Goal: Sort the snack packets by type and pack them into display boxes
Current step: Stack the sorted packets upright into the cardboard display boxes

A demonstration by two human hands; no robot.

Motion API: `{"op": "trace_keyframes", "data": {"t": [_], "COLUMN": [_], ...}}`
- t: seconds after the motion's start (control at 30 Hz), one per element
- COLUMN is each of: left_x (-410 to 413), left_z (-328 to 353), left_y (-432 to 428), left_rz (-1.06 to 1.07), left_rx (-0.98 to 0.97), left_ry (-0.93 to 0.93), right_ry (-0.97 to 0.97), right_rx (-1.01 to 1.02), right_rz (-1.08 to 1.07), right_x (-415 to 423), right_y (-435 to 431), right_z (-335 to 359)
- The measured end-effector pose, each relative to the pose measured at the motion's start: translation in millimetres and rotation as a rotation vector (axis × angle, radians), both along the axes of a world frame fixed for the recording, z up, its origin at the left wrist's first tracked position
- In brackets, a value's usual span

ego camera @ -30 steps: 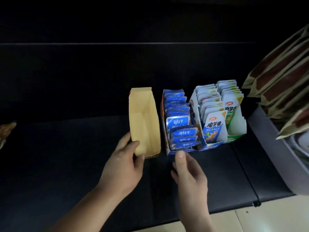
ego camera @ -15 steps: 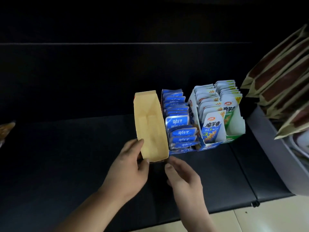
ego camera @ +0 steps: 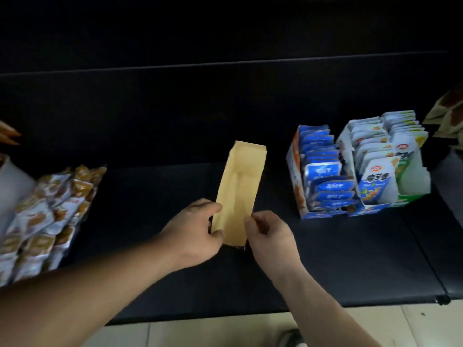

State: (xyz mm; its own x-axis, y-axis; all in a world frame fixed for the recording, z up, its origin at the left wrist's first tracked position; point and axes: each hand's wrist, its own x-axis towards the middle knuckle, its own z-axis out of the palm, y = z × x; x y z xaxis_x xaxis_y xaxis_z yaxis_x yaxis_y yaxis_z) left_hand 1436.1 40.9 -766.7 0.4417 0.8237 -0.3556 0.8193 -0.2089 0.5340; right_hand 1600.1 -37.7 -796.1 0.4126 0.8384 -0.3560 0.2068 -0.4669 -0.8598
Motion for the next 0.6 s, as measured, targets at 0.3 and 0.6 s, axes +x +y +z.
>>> {"op": "trace_keyframes", "data": {"t": [0.3, 0.6], "left_x": [-63.2, -151.9], "left_z": [7.1, 0.2], "left_y": [-1.5, -27.1], "left_rz": [0.05, 0.403], "left_rx": [-0.146, -0.054], "left_ry": [-0.22, -0.505], "right_ry": [-0.326, -0.316], "right_rx": [-0.011, -0.155], "right_rz": [0.027, 0.739], "right_x": [-27.1, -165.0], "right_y": [18.7, 73.3], "right_z": [16.4, 91.6]}}
